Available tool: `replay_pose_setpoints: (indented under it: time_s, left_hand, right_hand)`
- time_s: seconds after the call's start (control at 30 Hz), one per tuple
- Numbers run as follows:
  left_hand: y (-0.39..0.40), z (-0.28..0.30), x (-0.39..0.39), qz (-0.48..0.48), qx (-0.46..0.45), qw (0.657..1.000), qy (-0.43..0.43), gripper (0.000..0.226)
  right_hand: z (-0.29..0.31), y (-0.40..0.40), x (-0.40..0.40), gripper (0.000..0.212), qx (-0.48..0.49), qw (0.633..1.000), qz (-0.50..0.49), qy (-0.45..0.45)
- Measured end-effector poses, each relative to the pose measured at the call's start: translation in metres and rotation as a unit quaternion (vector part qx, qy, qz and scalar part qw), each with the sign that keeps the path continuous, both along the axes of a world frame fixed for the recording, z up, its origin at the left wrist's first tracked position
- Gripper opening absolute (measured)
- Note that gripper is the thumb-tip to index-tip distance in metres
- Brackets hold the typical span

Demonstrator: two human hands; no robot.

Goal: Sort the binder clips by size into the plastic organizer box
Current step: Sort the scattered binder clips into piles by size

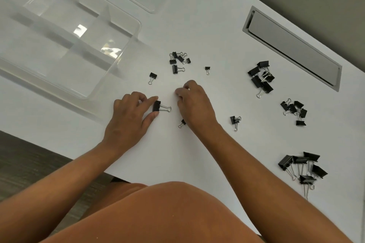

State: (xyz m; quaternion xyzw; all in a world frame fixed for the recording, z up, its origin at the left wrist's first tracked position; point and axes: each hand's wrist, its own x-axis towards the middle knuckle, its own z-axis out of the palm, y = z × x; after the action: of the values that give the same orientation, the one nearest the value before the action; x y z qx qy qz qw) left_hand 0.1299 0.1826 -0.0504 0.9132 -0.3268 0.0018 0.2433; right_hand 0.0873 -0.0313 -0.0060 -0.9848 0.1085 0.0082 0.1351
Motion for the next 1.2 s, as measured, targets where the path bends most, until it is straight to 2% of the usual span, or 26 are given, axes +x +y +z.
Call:
replay_pose_setpoints:
  time_s: [0.17,0.3,0.57,0.8,0.9,1.07,1.2]
  left_hand:
    - [0.0,0.001,0.0,-0.005,-0.002,1.0,-0.001,0.044]
    - [-0.001,0.003,-0.001,-0.001,-0.004,1.0,0.001,0.04]
    - [-0.001,0.003,0.0,0.0,0.002,1.0,0.002,0.044]
    - [0.0,0.004,0.0,0.006,0.003,1.0,0.002,0.05]
    - [0.0,0.005,0.001,0.01,-0.006,1.0,0.007,0.05]
    - [0.001,0.006,-0.001,0.014,-0.028,0.999,0.03,0.055]
    - [0.006,0.011,-0.003,0.017,-0.069,0.997,0.001,0.048]
  right_hand:
    - [0.016,-0.009,-0.001,0.053,0.086,0.996,0.001,-0.005]
    - [0.031,-0.035,0.0,0.059,0.135,0.99,0.017,-0.035]
    - [0.032,-0.042,0.024,0.049,0.061,0.977,0.202,0.04]
    - [0.032,-0.039,0.039,0.026,0.024,0.965,0.248,0.077]
    - [0.025,-0.034,0.038,0.023,0.032,0.975,0.211,0.067]
    - [0.02,-0.025,0.006,0.041,0.086,0.994,0.063,0.012]
    - [0.032,-0.011,-0.052,0.027,0.177,0.981,-0.074,-0.041]
